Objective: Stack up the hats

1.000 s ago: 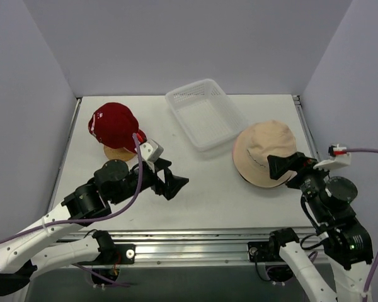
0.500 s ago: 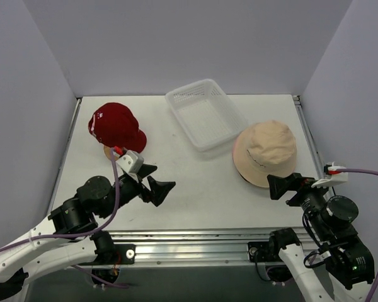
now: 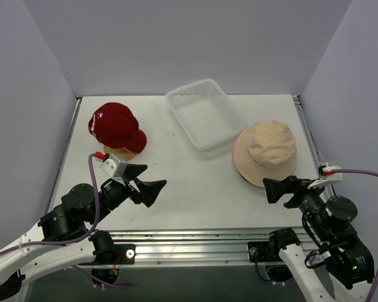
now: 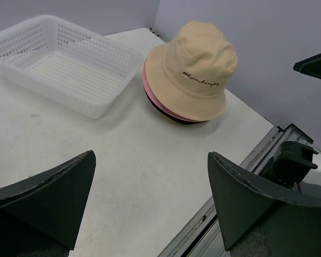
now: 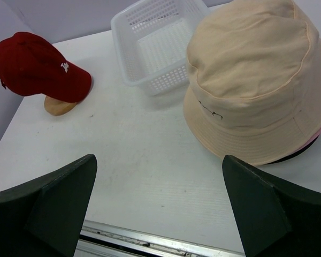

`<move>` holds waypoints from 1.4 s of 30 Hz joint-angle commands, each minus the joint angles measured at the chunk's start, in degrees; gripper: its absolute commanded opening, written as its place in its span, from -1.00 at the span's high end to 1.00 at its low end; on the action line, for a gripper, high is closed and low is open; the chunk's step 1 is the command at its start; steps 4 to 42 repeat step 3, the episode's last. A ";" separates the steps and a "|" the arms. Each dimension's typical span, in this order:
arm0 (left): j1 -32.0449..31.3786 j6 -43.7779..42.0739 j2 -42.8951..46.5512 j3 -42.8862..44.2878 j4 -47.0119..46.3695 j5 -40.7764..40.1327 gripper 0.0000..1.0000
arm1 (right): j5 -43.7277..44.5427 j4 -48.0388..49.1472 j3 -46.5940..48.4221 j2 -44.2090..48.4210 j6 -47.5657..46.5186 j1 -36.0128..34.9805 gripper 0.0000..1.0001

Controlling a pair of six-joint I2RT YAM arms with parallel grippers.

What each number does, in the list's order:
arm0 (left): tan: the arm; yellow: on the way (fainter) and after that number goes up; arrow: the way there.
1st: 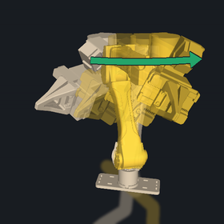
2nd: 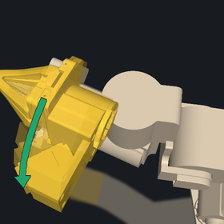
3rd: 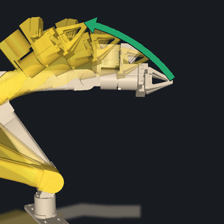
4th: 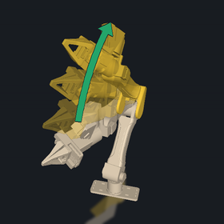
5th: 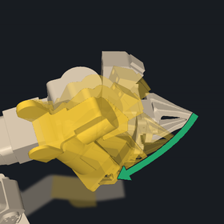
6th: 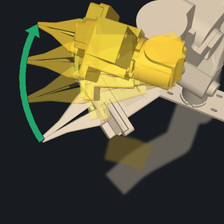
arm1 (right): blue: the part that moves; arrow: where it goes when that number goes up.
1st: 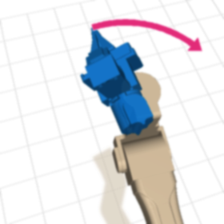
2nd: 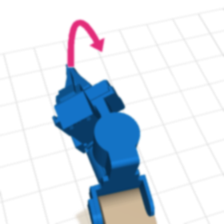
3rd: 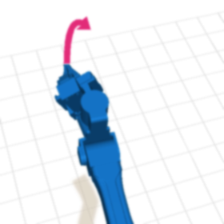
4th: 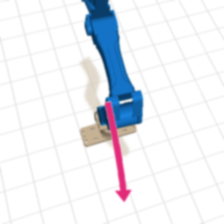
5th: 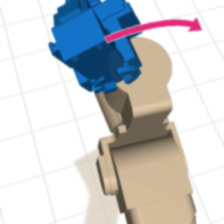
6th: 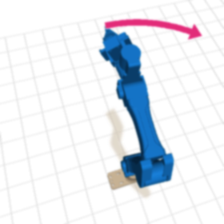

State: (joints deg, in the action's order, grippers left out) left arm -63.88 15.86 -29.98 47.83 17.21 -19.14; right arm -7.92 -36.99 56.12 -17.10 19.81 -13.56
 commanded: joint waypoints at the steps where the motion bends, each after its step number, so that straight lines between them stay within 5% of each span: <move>1: -0.63 -0.65 0.62 -0.11 -0.69 -1.52 -0.88 | -0.60 2.54 -0.48 -1.00 -0.74 -0.32 -1.00; 42: -0.72 -0.74 0.71 -0.11 -0.51 -1.87 -0.88 | -0.34 2.54 -0.48 -0.74 -0.65 -0.32 -1.00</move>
